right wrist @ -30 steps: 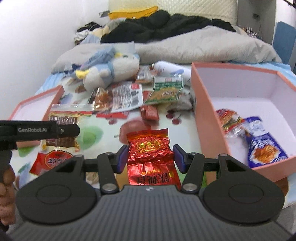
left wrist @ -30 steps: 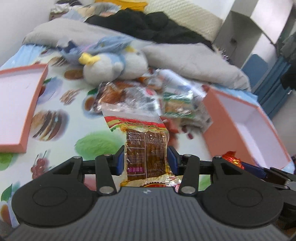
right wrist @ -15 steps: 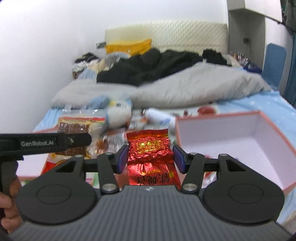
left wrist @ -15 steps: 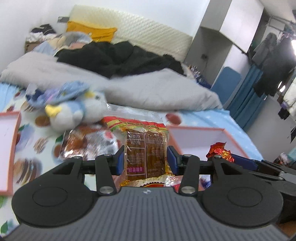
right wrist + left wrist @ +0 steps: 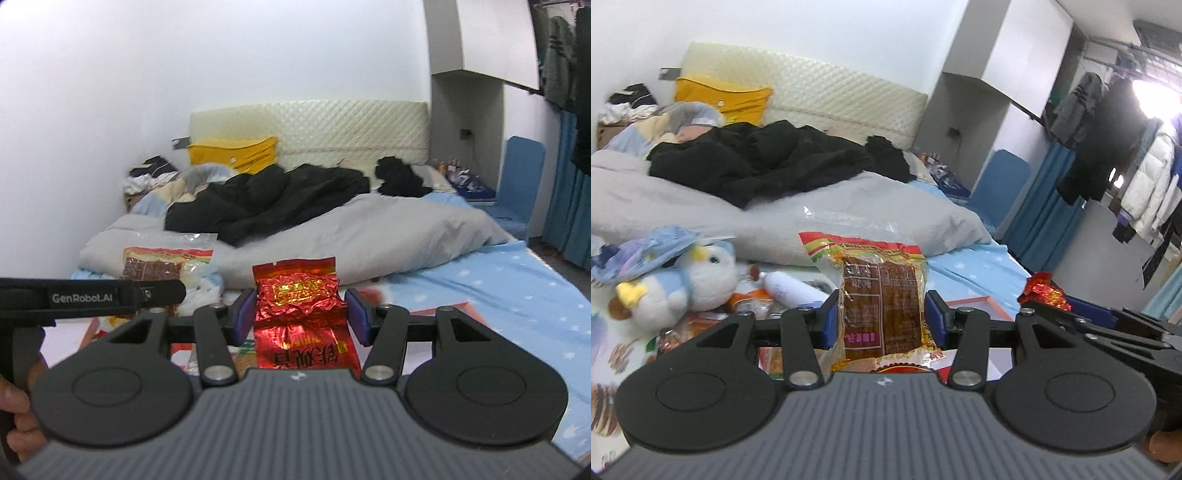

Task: Organize snacks
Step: 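Carry the red foil packet and brown strip pack over the pink box with both tools, then open both tools to drop the two snacks into the pink box, then withdraw both tools from the box back toward the snack pile, then grasp an orange spicy-strip bag with the left tool while the right tool grasps a red-orange wrapped bar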

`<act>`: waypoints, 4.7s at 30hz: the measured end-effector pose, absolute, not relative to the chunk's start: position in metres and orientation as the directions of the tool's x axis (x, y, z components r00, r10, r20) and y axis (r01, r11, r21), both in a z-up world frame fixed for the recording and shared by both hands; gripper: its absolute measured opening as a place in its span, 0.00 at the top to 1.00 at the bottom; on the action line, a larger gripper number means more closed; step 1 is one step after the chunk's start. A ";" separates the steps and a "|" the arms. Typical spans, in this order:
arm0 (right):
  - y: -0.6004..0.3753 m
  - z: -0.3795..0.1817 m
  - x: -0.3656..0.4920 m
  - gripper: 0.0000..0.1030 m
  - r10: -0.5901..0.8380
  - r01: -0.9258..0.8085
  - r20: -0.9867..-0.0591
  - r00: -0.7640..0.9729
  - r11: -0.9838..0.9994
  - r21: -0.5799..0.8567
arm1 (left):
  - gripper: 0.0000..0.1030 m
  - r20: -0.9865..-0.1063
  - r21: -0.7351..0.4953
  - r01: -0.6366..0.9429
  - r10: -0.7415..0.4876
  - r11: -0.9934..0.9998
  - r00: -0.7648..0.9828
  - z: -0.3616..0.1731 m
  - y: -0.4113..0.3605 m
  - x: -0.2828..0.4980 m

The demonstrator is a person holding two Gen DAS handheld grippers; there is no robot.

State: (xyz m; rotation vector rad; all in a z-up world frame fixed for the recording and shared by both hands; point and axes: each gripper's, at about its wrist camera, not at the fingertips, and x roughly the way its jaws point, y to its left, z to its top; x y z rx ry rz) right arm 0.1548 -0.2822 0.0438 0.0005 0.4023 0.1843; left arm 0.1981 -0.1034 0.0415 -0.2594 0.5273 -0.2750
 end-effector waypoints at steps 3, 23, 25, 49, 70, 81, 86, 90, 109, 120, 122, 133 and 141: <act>-0.301 0.035 0.159 0.46 0.143 -0.139 -0.402 0.904 0.989 0.039 | 0.49 -0.477 -0.311 0.224 -0.355 0.924 0.804 0.035 -0.126 0.213; -0.382 -0.100 0.194 0.46 0.022 0.027 -0.613 0.790 0.997 0.071 | 0.49 -0.734 -0.174 0.419 -0.401 0.891 0.548 -0.108 -0.252 0.290; -0.387 -0.110 0.196 0.46 0.019 0.039 -0.618 0.786 0.996 0.079 | 0.49 -0.752 -0.162 0.412 -0.382 0.897 0.537 -0.119 -0.252 0.294; -0.376 -0.058 0.177 0.19 0.021 0.042 -0.526 0.850 0.993 0.107 | 0.21 -0.670 -0.127 0.377 -0.360 0.917 0.650 -0.038 -0.206 0.256; -0.284 0.039 0.121 0.19 0.186 -0.182 -0.381 0.905 0.982 0.047 | 0.11 -0.481 -0.124 0.204 -0.238 0.971 0.844 0.068 -0.079 0.124; -0.233 0.014 0.079 0.18 0.289 -0.287 -0.376 0.880 0.956 0.063 | 0.04 -0.510 -0.138 0.064 -0.126 0.988 0.851 0.029 -0.028 0.056; -0.215 -0.010 0.064 0.18 0.316 -0.331 -0.418 0.851 0.943 0.039 | 0.03 -0.521 -0.167 0.004 -0.091 0.986 0.849 0.003 -0.012 0.037; -0.206 -0.026 0.051 0.18 0.322 -0.337 -0.443 0.837 0.940 0.047 | 0.03 -0.542 -0.192 -0.035 -0.077 0.981 0.837 -0.018 -0.004 0.029; -0.167 -0.078 0.042 0.18 0.294 -0.326 -0.584 0.757 0.944 0.052 | 0.03 -0.643 -0.299 -0.192 -0.049 0.935 0.764 -0.089 0.039 0.029; -0.151 -0.107 0.068 0.19 0.356 -0.408 -0.657 0.664 0.909 0.080 | 0.03 -0.700 -0.299 -0.231 -0.048 0.926 0.713 -0.127 0.054 0.063; -0.146 -0.113 0.075 0.19 0.352 -0.418 -0.656 0.667 0.906 0.062 | 0.03 -0.698 -0.296 -0.222 -0.052 0.929 0.714 -0.135 0.058 0.075; -0.126 -0.173 0.147 0.19 0.321 -0.441 -0.660 0.680 0.897 -0.018 | 0.03 -0.690 -0.261 -0.154 -0.072 0.953 0.720 -0.196 0.077 0.159; -0.123 -0.198 0.209 0.19 0.260 -0.371 -0.647 0.716 0.928 -0.037 | 0.03 -0.671 -0.241 -0.119 -0.077 0.963 0.738 -0.214 0.091 0.227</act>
